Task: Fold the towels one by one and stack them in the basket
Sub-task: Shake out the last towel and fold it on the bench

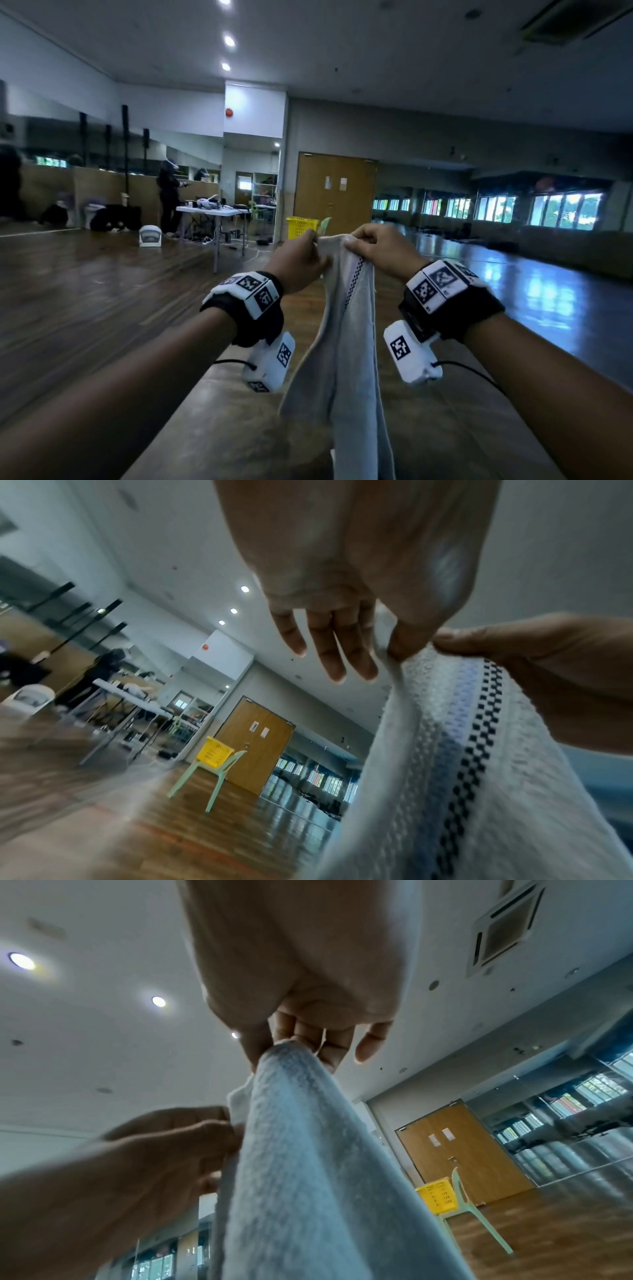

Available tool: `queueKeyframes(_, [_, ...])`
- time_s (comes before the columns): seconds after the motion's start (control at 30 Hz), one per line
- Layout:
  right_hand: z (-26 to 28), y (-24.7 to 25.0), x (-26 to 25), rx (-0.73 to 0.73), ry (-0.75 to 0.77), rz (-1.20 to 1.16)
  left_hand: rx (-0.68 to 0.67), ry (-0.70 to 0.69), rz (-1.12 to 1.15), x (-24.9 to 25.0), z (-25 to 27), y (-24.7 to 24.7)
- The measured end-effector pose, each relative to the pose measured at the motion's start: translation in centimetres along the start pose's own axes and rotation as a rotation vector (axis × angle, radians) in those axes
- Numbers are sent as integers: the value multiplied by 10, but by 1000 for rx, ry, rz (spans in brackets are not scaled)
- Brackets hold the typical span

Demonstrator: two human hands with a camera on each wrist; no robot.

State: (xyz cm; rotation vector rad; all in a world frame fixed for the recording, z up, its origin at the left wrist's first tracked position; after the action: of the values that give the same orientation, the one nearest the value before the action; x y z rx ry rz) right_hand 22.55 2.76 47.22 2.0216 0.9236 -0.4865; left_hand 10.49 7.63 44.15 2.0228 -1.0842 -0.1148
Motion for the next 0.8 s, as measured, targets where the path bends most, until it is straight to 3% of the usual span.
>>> queueKeyframes(0.1, [0,6,-21,55,15,-20,-109,40,69,-14,15,1])
queueKeyframes(0.27, [7,1,-38,-22,10,-39,0,40,204,-23,28,36])
queueKeyframes(0.5, [23,-9,-72,-93,147,-83,-82,-112,14,9,38,66])
queueKeyframes(0.67, [35,-25,-74,-292,77,-53,-59,-117,-41,9,53,85])
queueKeyframes(0.8, [46,-38,-81,-330,62,-37,-63,-146,-125,20,61,101])
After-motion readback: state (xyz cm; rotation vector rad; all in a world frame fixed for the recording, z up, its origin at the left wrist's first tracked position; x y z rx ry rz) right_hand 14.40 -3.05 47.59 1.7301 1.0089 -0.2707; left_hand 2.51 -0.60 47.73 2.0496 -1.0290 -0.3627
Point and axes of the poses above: each hand's wrist, its own z-axis away from the middle knuckle, its own y-axis out of the back of the hand, x = y × z, the point moved 10 cm from there along -z, towards the middle knuckle, and after that the axes turned 11 degrees about -z, right-handed, at the moved point
